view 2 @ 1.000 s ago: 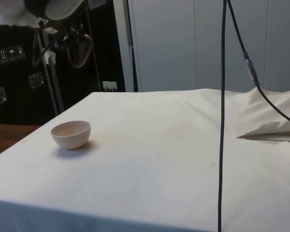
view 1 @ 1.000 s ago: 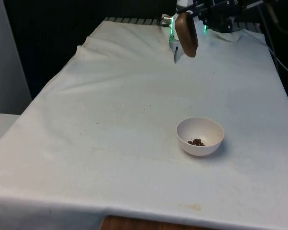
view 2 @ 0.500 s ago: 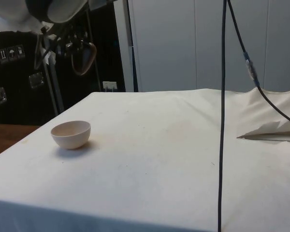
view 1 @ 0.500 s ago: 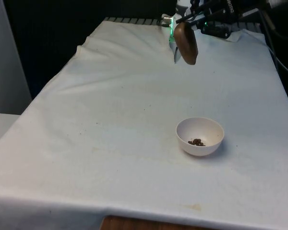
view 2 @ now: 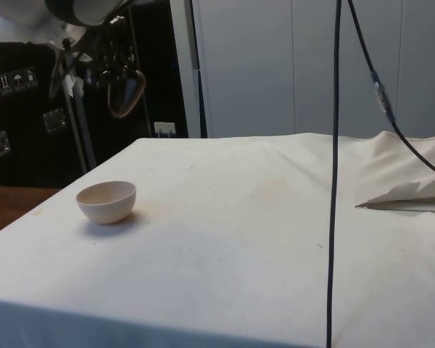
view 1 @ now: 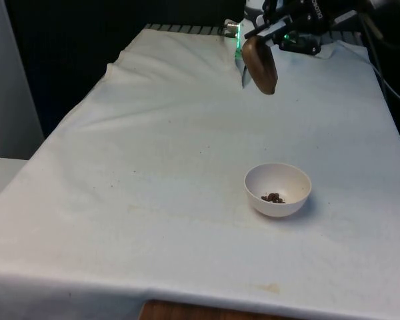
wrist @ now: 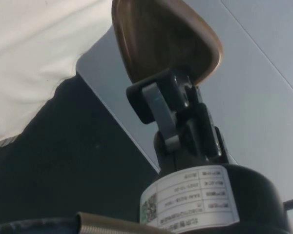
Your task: Pour the coffee beans from the cup into the bowl.
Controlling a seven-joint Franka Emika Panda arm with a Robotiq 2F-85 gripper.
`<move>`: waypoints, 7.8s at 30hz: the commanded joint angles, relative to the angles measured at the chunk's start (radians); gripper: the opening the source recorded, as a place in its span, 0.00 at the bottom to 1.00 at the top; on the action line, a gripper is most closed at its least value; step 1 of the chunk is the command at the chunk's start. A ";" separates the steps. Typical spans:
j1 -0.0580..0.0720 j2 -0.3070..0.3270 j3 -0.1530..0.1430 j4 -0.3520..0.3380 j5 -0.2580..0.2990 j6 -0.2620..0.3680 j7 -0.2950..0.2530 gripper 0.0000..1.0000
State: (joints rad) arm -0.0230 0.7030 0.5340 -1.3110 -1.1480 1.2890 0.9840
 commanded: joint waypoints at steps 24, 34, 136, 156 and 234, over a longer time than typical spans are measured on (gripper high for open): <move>-0.031 -0.018 -0.013 -0.003 0.087 0.071 0.036 0.00; -0.044 -0.032 -0.048 -0.002 0.143 0.133 0.032 0.00; -0.066 -0.233 -0.512 -0.411 0.627 0.789 -0.097 0.00; -0.067 -0.228 -0.583 -0.466 0.785 0.913 -0.225 0.00; -0.052 -0.045 -0.724 -0.511 1.155 1.259 -0.787 0.47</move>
State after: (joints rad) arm -0.0740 0.6580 -0.1910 -1.8220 0.0060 2.5470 0.1970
